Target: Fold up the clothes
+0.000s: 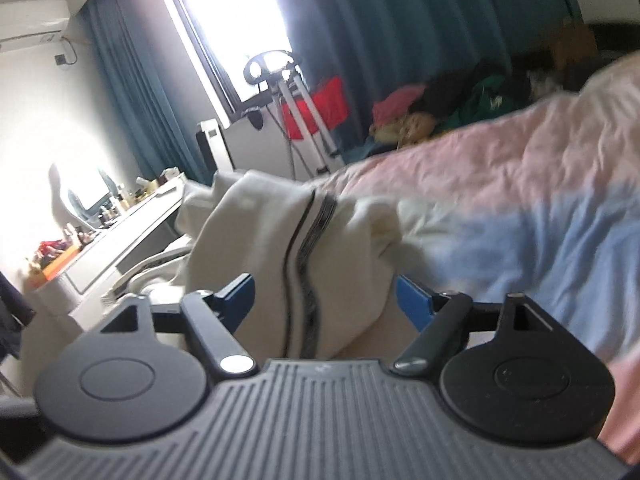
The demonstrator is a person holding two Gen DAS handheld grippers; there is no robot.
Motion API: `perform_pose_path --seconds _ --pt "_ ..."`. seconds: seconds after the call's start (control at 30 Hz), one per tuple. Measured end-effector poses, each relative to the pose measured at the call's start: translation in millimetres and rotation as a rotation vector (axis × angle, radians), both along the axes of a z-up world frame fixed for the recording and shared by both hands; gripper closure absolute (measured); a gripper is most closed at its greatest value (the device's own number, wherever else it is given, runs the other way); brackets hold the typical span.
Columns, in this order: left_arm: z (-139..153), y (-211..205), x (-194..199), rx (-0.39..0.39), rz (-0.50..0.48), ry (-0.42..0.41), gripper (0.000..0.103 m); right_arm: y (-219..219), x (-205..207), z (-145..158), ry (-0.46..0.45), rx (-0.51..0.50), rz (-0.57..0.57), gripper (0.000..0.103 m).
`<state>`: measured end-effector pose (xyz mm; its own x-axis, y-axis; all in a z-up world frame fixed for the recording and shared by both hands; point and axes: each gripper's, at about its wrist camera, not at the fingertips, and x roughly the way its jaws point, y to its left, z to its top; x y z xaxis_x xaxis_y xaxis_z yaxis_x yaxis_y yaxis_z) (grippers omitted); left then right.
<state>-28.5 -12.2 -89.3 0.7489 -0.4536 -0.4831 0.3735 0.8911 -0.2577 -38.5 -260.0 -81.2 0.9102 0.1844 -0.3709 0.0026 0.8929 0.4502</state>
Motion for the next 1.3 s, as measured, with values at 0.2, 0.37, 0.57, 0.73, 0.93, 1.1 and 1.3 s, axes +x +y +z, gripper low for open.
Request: perform_pose_path --seconds 0.2,0.37,0.57,0.73,0.93,1.1,1.3 --pt "14.2 21.9 9.7 -0.048 0.042 -0.031 0.031 14.2 15.2 14.1 0.017 -0.002 0.014 0.039" --pt "18.3 49.2 32.1 -0.091 0.115 -0.061 0.031 41.5 88.5 58.4 0.067 -0.099 0.047 0.039" --pt "22.8 81.5 43.7 -0.257 0.125 -0.126 0.031 81.6 215.4 98.0 0.158 -0.174 0.07 0.051" --pt "4.8 92.9 65.0 -0.311 0.126 -0.108 0.031 113.5 296.7 70.2 0.356 -0.256 0.097 0.073" --pt "-22.0 100.1 90.9 -0.375 0.12 -0.01 0.031 128.6 308.0 54.9 0.363 -0.36 0.074 0.096" --pt "-27.2 97.4 91.0 -0.348 0.146 -0.013 0.031 70.7 287.3 92.5 0.22 -0.289 -0.139 0.097" --pt "-20.7 90.4 79.6 -0.317 0.158 -0.043 0.031 -40.7 199.3 124.4 -0.018 -0.152 -0.423 0.097"
